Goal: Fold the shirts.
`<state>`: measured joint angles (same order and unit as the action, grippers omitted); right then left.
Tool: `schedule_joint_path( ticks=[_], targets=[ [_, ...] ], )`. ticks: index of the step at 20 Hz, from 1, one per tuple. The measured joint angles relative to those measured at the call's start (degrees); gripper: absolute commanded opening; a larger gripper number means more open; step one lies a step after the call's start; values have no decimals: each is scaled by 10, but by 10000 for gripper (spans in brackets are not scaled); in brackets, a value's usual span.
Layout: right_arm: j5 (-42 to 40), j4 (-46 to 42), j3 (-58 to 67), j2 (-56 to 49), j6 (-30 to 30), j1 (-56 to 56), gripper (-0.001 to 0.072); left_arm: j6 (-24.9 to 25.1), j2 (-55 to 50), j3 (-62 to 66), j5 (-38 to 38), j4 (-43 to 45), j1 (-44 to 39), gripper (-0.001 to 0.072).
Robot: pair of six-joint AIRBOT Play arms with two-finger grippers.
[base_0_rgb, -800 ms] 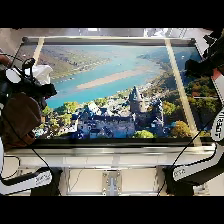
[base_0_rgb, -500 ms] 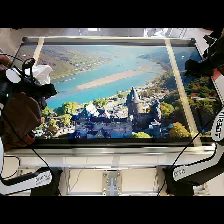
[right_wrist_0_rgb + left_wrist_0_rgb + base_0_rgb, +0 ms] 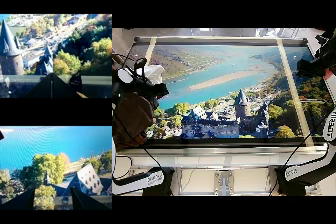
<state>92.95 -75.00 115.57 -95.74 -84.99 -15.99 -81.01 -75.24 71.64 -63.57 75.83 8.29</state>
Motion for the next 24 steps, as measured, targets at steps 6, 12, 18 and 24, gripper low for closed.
schedule_joint_path(
  ticks=[6, 12, 18, 24],
  targets=[
    [0, 0, 0, 0, 0, 0, 11, -45, -1, 0, 85, 198, 15, 702],
    [0, 0, 0, 0, 0, 0, 11, -206, -5, 0, 131, 428, 154, 715],
    [0, 0, 0, 0, 0, 0, 11, -238, -46, 0, 167, 409, 277, 714],
    [0, 0, 0, 0, 0, 0, 11, -237, -91, 1, 210, 382, 293, 713]
  ],
)
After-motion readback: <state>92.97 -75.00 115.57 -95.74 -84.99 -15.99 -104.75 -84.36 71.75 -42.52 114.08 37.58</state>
